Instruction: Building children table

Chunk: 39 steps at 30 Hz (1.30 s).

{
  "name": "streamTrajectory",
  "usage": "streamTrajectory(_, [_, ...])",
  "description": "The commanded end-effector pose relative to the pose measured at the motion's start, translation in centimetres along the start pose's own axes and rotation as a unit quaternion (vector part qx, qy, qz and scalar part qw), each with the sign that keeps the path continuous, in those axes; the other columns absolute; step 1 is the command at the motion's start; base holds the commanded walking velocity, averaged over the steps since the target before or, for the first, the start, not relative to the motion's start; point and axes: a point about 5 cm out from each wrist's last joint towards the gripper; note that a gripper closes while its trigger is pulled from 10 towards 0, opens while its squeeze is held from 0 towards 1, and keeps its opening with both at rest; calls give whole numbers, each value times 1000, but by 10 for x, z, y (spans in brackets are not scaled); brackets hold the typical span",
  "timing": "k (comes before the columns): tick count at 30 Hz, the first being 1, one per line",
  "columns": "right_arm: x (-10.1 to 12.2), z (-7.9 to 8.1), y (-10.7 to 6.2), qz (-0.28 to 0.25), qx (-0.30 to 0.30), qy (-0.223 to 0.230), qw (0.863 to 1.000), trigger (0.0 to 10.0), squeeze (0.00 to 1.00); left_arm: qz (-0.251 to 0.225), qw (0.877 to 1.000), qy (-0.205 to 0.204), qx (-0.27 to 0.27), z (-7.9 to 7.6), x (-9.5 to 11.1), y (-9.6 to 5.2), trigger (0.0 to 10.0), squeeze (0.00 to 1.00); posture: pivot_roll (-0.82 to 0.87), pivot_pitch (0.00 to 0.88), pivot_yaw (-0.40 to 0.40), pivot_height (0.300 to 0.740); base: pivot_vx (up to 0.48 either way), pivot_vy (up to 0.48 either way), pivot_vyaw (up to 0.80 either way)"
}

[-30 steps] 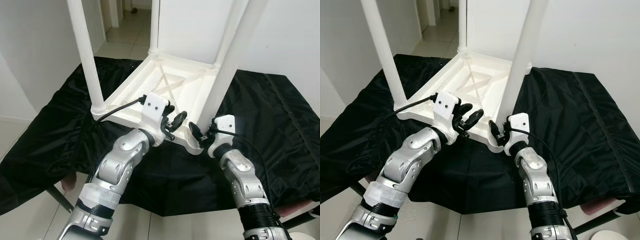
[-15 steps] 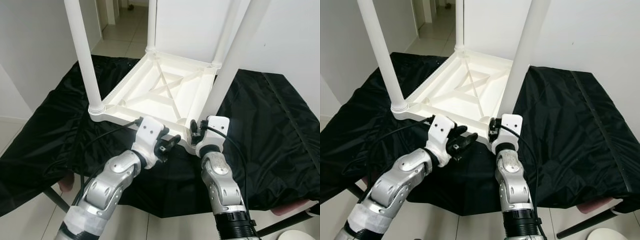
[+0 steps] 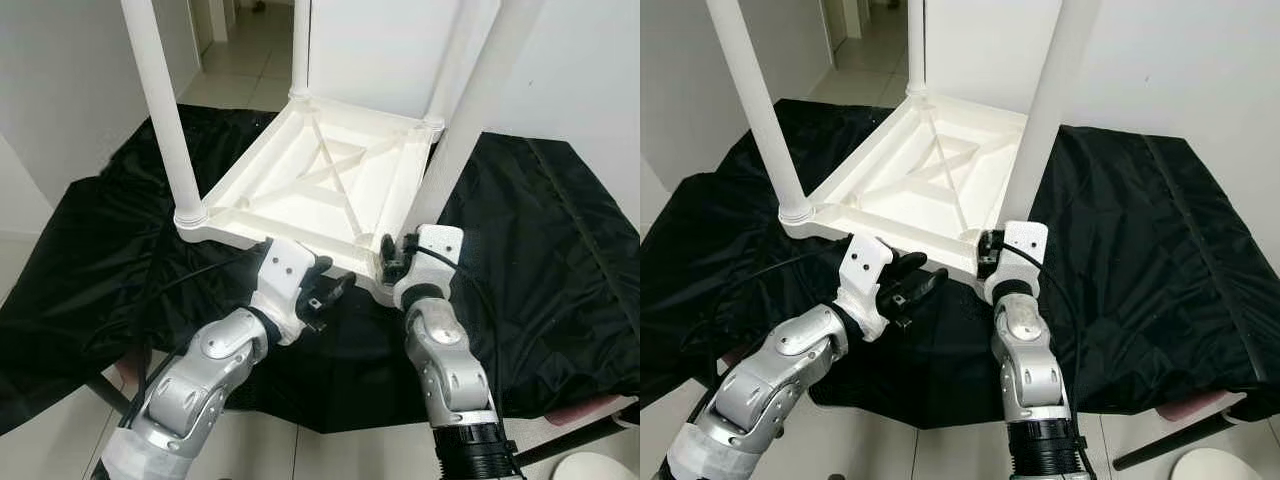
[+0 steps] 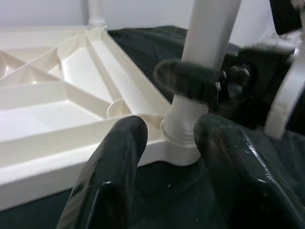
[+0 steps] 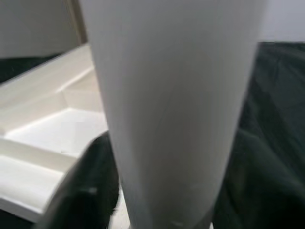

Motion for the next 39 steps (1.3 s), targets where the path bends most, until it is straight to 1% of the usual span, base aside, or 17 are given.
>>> streamTrajectory(1, [-26, -1, -16, 55, -4, 29, 998, 10000, 1000, -29, 994, 8, -103, -12, 5, 0, 10000, 0, 7, 56, -26, 740, 0, 0, 0])
streamTrajectory(7, [-19, -12, -19, 54, 34, 21, 998, 10000, 1000, -31, 995, 9, -94, -10, 6, 1, 10000, 0, 11, 50, -28, 740, 0, 0, 0])
streamTrajectory(8, [-16, -16, -21, 56, 50, 17, 997, 10000, 1000, -32, 995, 9, -91, -10, 7, 1, 10000, 0, 12, 50, -30, 740, 0, 0, 0])
streamTrajectory(9, [-11, -26, -23, 63, 98, 5, 993, 10000, 1000, -31, 995, 11, -90, -8, 7, 0, 10000, 0, 21, 52, -32, 740, 0, 0, 0])
streamTrajectory(10, [-9, -33, -25, 74, 136, -7, 988, 10000, 757, -30, 995, 12, -92, -8, 6, -2, 10000, 0, 21, 53, -35, 740, 0, 0, 0])
streamTrajectory(11, [-9, -33, -25, 74, 136, -7, 988, 10000, 757, -30, 995, 12, -92, -8, 6, -2, 10000, 0, 21, 53, -35, 740, 0, 0, 0])
streamTrajectory(12, [-7, -40, -27, 79, 158, -25, 984, 10000, 486, -29, 995, 13, -95, -7, 6, -4, 10000, 0, 21, 48, -38, 740, 0, 0, 0])
streamTrajectory(13, [-6, -47, -27, 85, 171, -32, 981, 10000, 0, -30, 995, 13, -96, -6, 6, -6, 10000, 0, 22, 55, -34, 740, 0, 0, 0])
streamTrajectory(19, [0, -66, -24, 87, 191, -60, 976, 10000, 0, -30, 995, 28, -92, -2, 7, -6, 10000, 0, 30, 42, -41, 740, 0, 0, 0])
streamTrajectory(26, [1, -75, -18, 94, 191, -61, 975, 10000, 0, -26, 995, 39, -83, 3, 5, -3, 10000, 0, 31, 36, -46, 740, 0, 0, 0])
streamTrajectory(29, [-1, -75, -15, 118, 193, -18, 974, 10000, 0, -33, 996, 34, -74, 7, 8, -1, 10000, 0, 14, 27, -27, 740, 0, 0, 0])
streamTrajectory(33, [-1, -74, -16, 116, 189, -7, 975, 10000, 0, -35, 996, 32, -73, 8, 7, 0, 10000, 0, 14, 22, -25, 740, 0, 0, 0])
streamTrajectory(34, [1, -74, -16, 102, 180, -10, 978, 10000, 0, -36, 996, 35, -68, 9, 8, 2, 10000, 0, 18, 13, -28, 740, 0, 0, 0])
streamTrajectory(36, [12, -74, -17, 20, 149, -44, 988, 10000, 0, -43, 997, 31, -47, 15, 8, 3, 10000, 0, 5, 1, -21, 740, 0, 0, 0])
streamTrajectory(37, [12, -74, -17, 20, 149, -44, 988, 10000, 0, -43, 997, 31, -47, 15, 8, 3, 10000, 0, 5, 1, -21, 740, 0, 0, 0])
streamTrajectory(38, [14, -74, -18, -22, 136, -76, 988, 10000, 0, -33, 999, 33, -18, 22, 2, 5, 10000, 0, 3, 7, -7, 740, 0, 0, 0])
streamTrajectory(39, [14, -74, -18, -22, 136, -76, 988, 10000, 0, -33, 999, 33, -18, 22, 2, 5, 10000, 0, 3, 7, -7, 740, 0, 0, 0])
Point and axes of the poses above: a point about 5 cm out from each wrist's last joint towards the gripper, its own y axis pointing out of the wrist towards the gripper, its own x axis along the axis of the wrist's last joint, z = x × y, and after that the axes turned 12 degrees about y, right-handed
